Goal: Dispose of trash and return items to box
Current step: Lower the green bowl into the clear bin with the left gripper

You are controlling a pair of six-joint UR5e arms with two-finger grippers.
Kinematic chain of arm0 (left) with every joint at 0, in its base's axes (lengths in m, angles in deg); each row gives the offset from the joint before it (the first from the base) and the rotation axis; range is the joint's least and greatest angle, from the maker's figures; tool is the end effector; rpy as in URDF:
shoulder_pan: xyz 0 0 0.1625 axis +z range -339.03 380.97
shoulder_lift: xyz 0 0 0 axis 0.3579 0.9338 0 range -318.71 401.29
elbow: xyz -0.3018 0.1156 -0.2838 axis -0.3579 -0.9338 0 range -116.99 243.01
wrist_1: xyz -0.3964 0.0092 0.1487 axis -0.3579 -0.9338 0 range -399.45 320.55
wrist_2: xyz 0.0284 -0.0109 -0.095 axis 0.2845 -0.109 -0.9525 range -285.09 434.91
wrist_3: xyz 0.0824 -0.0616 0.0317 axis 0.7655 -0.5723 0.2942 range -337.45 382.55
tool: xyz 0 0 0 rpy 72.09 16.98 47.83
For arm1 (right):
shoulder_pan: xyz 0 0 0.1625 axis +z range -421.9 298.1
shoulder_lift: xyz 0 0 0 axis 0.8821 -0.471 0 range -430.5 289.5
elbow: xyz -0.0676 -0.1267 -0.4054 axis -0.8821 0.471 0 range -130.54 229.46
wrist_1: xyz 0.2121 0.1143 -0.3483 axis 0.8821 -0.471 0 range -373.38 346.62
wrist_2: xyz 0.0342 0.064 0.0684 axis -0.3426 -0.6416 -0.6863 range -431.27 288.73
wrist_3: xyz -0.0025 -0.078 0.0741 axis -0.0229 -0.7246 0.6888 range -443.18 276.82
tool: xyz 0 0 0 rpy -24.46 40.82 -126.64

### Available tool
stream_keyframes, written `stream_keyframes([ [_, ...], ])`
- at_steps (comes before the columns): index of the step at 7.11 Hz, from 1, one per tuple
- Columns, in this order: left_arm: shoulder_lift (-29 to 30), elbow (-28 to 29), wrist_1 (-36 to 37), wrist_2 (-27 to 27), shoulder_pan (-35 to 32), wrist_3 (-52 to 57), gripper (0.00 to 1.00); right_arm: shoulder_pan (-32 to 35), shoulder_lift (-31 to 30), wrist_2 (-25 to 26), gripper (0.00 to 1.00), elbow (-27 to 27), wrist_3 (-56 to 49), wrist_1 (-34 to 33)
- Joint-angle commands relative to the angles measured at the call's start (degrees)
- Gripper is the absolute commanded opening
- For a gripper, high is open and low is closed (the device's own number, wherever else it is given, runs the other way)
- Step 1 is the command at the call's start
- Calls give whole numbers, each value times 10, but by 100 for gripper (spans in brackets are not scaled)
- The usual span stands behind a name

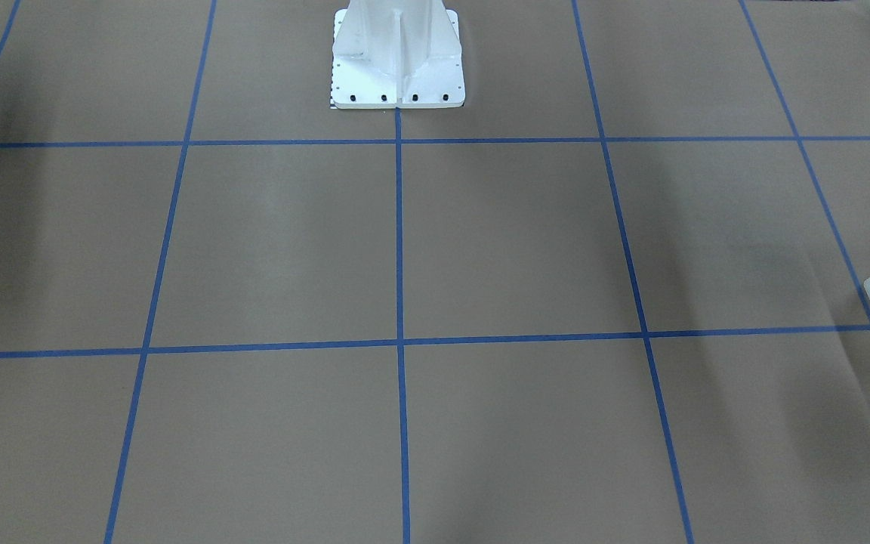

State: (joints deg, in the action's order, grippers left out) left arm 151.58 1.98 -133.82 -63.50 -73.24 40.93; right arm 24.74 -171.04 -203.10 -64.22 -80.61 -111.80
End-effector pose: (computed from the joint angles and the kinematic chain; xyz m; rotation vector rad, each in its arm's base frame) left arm -0.0997 -0.6349 0.7054 0.0961 0.8435 0.2005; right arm 0.0369 -0.4216 0.5657 0.0407 -0.7328 -0.0431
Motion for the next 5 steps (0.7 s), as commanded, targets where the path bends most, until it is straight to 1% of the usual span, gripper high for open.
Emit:
stream_keyframes([
  [1, 34, 189, -136, 12, -18, 24, 0, -50, 0, -5, 100, -43, 92, 4],
  [2, 66, 254, -163, 33, -18, 22, 0, -60, 1, -6, 100, -45, 104, 5],
  [3, 71, 265, -168, 49, -19, 17, 0, -64, 1, -6, 100, -45, 105, 6],
  [5, 71, 277, -171, 53, -30, 4, 0, -67, 1, -5, 100, -43, 105, 5],
])
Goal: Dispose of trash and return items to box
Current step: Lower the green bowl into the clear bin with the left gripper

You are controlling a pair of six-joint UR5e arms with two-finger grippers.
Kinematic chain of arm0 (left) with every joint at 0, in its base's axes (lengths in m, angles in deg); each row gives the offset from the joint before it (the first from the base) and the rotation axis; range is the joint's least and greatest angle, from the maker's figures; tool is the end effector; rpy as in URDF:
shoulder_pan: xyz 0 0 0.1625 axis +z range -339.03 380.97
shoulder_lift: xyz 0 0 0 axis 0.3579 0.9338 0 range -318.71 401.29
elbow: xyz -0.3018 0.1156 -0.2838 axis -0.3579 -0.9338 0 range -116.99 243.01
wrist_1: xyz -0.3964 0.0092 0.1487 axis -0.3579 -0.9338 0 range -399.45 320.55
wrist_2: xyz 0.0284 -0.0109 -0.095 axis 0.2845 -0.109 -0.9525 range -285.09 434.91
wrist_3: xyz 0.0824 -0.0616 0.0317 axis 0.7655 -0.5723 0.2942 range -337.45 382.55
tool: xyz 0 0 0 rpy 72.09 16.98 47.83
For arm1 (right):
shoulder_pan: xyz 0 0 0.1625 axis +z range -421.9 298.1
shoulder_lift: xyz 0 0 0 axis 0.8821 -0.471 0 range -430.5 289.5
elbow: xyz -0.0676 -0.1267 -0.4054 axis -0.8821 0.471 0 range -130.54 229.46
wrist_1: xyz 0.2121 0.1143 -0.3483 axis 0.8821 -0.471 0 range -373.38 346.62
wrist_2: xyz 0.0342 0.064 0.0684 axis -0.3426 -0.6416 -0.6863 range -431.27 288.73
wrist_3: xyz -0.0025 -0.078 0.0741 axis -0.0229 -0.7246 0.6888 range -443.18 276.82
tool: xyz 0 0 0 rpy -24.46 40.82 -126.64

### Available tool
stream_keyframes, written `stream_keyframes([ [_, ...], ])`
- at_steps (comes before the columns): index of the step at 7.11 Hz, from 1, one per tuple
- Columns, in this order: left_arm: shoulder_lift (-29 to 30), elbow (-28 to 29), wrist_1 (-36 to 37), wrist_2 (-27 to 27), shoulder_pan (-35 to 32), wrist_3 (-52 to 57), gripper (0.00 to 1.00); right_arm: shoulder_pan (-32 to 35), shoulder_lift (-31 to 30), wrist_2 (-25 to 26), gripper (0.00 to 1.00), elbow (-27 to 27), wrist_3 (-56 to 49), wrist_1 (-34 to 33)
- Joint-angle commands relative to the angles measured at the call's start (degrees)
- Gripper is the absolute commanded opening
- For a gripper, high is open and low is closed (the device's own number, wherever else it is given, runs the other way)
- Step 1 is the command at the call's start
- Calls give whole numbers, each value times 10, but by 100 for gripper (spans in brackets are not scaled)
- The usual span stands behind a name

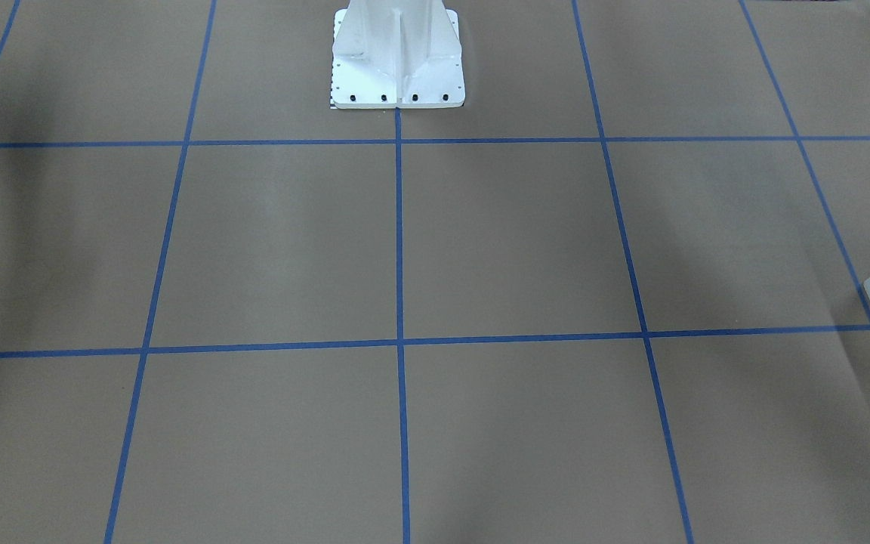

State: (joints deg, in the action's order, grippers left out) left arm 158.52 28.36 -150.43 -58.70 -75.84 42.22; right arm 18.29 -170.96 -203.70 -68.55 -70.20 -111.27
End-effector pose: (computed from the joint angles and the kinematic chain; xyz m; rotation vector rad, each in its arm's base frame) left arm -0.1346 -0.6290 0.8242 0.0586 0.7680 0.1658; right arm -0.0112 -0.4210 0.5259 0.0116 -0.7559 -0.0097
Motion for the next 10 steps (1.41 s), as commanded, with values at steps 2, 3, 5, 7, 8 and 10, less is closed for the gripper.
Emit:
stream_keyframes([
  [2, 13, 86, -90, 6, -3, -88, 0, -6, 0, 1, 100, 1, 1, 0],
  [3, 22, 100, -105, 6, -3, -124, 0, -6, 0, 1, 100, 1, 1, 0],
  [5, 22, 102, -146, 5, -3, -240, 0, -6, 0, 1, 100, 1, 1, 0],
  [7, 20, 125, -179, 5, 3, -296, 0, -7, -1, 1, 100, 1, 1, 0],
  [8, 19, 127, -179, 4, 5, -300, 0, -7, -1, 1, 100, 1, 1, 0],
  [10, 18, 129, -180, 3, 23, -313, 21, -9, -1, 2, 100, 1, 1, 0],
])
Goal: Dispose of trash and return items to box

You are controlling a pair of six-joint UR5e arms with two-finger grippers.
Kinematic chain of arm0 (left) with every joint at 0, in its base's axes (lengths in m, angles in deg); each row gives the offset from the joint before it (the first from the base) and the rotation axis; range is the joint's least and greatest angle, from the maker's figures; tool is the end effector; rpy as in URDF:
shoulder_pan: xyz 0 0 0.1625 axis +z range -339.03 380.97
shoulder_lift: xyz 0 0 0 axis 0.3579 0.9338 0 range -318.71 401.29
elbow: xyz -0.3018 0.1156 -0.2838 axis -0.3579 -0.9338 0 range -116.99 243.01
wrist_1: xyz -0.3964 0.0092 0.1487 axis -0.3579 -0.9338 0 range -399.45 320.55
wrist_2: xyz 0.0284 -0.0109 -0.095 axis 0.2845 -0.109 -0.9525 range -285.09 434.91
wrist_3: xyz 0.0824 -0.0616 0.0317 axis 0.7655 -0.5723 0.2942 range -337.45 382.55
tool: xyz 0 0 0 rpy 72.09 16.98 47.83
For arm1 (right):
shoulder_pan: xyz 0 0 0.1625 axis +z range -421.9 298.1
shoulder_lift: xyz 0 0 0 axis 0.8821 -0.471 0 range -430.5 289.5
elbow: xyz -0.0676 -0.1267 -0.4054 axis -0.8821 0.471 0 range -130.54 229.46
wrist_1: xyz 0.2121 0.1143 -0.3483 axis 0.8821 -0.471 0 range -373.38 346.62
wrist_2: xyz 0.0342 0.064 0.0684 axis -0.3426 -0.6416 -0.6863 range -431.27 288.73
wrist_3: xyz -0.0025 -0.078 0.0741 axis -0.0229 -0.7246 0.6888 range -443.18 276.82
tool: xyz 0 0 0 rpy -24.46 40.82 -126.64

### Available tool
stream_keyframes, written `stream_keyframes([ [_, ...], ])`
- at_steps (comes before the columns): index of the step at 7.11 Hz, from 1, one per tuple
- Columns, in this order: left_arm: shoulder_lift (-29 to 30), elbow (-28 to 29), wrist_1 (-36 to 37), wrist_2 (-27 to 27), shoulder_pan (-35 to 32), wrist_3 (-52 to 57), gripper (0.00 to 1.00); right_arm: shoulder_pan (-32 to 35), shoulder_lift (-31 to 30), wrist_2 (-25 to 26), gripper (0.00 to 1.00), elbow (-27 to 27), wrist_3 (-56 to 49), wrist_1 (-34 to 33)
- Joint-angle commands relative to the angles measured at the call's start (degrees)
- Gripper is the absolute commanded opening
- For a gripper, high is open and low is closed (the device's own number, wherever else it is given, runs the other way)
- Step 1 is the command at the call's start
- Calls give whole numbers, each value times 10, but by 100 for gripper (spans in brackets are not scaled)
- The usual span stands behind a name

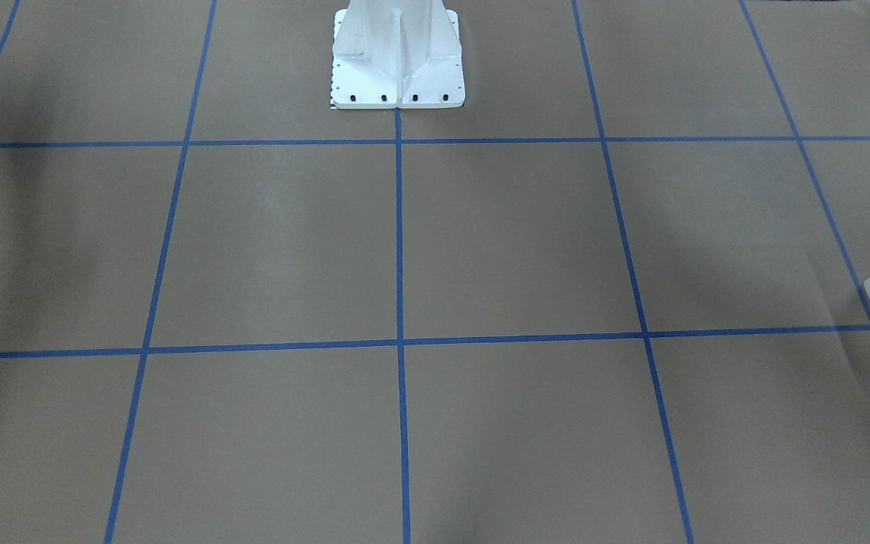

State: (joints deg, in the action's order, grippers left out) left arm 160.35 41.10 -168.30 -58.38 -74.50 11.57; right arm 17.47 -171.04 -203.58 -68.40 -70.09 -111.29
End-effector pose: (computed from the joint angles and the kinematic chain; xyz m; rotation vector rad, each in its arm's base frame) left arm -0.1184 -0.6121 0.8703 -0.0396 0.7570 -0.2746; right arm -0.0170 -0.4205 0.5280 0.0018 -0.7532 -0.0197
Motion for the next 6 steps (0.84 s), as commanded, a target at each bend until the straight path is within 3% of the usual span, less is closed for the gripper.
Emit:
stream_keyframes([
  [1, -1, 1, -2, 0, 17, -6, 48, -1, 0, 3, 100, 0, 0, 0],
  [2, -1, 0, -7, 0, 18, -6, 64, -1, 0, 2, 100, -2, 0, 0],
  [3, -1, -5, -7, -1, 20, -4, 72, -1, 0, 1, 100, -3, 0, 0],
  [6, -4, -69, 8, -96, -2, -10, 72, -1, 0, 2, 100, -8, 0, -1],
])
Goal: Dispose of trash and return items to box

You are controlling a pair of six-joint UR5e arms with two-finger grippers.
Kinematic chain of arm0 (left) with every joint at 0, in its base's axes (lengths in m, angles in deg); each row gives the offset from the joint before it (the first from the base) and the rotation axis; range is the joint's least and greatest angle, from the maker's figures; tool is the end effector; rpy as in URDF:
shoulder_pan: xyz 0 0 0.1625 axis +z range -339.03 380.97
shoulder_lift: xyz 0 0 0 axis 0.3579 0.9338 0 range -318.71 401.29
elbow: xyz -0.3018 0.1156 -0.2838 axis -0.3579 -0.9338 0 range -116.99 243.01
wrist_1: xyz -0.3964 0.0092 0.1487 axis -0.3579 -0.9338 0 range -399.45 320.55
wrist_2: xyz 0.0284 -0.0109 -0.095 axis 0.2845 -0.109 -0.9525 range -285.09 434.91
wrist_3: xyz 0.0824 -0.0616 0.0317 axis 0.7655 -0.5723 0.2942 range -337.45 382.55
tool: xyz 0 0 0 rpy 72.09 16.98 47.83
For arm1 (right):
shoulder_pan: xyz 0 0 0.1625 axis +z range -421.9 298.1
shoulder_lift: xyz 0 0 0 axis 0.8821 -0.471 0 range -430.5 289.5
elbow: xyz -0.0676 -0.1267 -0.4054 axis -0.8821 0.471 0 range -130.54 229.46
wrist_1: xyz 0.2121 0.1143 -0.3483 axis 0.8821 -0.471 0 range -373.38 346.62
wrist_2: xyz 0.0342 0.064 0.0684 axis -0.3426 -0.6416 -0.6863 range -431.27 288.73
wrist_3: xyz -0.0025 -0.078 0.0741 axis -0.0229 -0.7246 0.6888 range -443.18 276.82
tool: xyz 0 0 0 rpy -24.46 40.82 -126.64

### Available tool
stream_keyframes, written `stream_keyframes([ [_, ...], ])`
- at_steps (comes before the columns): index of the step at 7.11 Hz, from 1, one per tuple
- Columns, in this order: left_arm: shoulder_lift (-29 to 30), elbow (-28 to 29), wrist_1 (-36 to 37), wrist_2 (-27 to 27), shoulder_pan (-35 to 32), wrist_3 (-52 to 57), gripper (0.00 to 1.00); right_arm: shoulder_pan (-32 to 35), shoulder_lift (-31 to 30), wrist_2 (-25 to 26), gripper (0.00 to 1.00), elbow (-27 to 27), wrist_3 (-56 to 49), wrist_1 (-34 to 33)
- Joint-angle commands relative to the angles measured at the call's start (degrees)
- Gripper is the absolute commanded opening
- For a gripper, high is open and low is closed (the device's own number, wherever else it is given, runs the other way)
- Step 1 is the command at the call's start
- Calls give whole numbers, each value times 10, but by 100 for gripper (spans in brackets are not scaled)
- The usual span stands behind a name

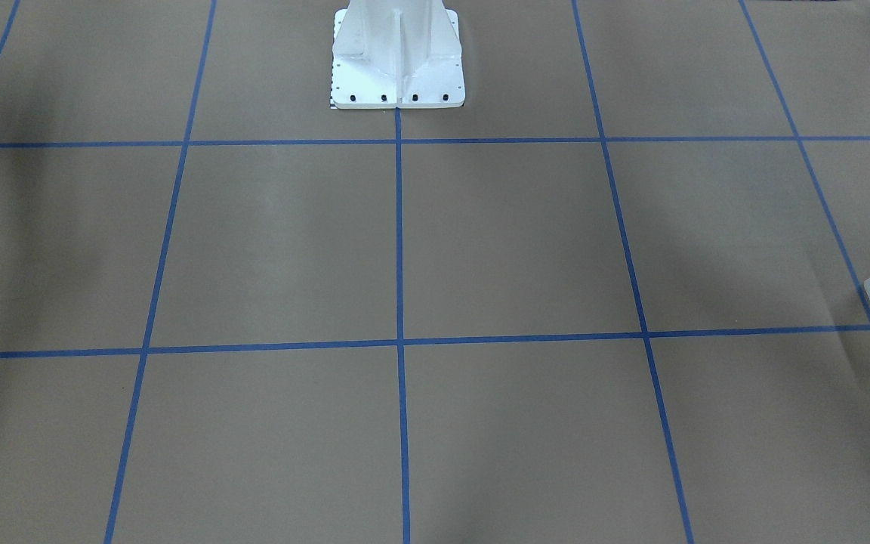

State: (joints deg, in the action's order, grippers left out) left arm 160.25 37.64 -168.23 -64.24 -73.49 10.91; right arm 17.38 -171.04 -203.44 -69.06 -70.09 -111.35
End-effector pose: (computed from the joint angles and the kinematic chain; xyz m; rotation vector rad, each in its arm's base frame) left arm -0.1014 -0.6322 0.8382 -0.0031 0.8613 -0.2403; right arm -0.0173 -0.4198 0.5226 0.0116 -0.7526 -0.0248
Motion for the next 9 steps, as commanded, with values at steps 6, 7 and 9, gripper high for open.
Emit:
stream_keyframes([
  [6, -214, -733, 407, 13, 112, -39, 87, 3, -6, 14, 100, 23, -13, -6],
  [7, -238, -786, 424, 17, 137, -39, 90, 4, -4, 14, 100, 41, -20, -6],
  [9, -268, -814, 426, 19, 156, -61, 97, 17, -5, 14, 100, 48, -33, -6],
])
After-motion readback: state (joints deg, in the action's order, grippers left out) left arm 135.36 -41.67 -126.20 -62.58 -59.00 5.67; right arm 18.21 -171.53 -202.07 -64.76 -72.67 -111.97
